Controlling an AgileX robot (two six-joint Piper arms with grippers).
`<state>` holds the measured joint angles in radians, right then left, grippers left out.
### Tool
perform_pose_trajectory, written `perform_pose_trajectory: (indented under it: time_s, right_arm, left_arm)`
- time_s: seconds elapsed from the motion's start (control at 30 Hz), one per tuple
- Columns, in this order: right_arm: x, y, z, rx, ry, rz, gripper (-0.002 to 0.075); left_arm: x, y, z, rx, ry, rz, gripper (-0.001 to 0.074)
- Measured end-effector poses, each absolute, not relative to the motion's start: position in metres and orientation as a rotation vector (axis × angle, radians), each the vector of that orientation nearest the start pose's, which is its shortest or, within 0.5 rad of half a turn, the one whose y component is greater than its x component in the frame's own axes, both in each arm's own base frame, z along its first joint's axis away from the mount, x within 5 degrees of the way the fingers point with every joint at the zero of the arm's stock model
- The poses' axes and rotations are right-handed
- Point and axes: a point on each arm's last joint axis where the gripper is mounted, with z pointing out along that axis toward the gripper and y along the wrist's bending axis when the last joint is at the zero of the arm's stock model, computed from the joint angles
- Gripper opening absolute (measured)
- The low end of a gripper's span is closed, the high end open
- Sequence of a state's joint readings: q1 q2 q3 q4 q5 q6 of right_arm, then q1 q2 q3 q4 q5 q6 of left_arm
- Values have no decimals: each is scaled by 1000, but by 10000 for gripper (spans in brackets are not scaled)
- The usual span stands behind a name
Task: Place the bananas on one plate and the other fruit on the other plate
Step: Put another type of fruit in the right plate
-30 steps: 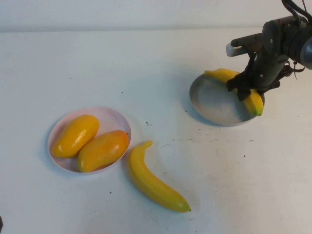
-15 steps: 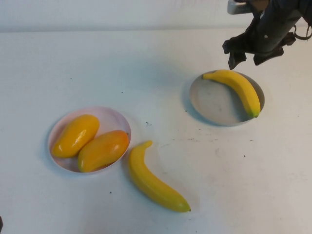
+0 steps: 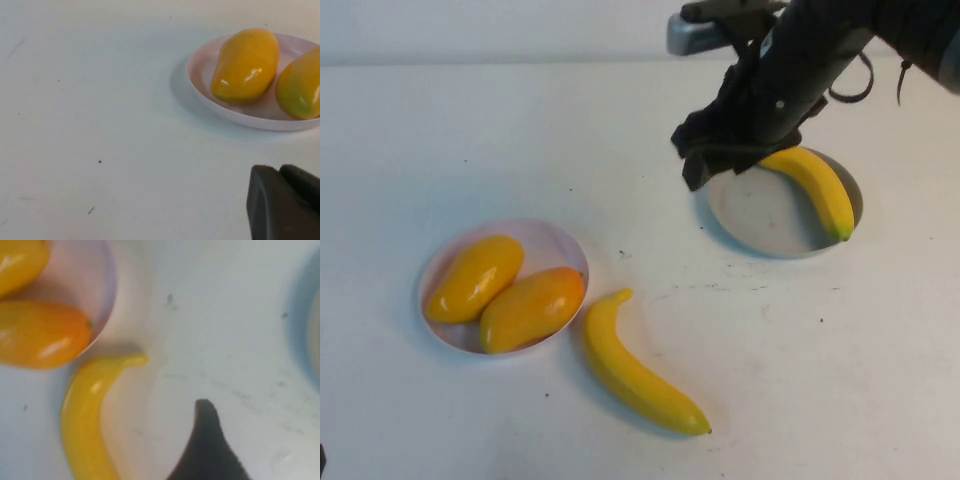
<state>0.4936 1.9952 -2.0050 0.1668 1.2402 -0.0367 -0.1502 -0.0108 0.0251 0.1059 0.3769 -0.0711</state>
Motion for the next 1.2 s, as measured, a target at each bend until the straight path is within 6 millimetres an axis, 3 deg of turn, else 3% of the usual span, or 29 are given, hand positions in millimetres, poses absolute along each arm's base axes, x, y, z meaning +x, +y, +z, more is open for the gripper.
perform_pose_trajectory:
  time_s: [0.27, 0.47, 0.7, 1.07, 1.2]
  right_arm:
    - [301, 272, 282, -1062, 2768, 337, 429]
    - [261, 297, 255, -1283, 2783, 305, 514]
    - [248, 310, 251, -1340, 2742, 318, 541]
    - [261, 322, 207, -1332, 2788, 251, 542]
    - [263, 322, 200, -1339, 2791, 220, 535]
  left_arm:
    - [52, -4, 172, 139, 1868, -48, 1]
    - [52, -4, 172, 139, 1868, -48, 1]
    - [52, -4, 172, 139, 1868, -48, 1]
    - [52, -4, 172, 139, 1868, -48, 1]
    - [52, -4, 172, 139, 1868, -48, 1]
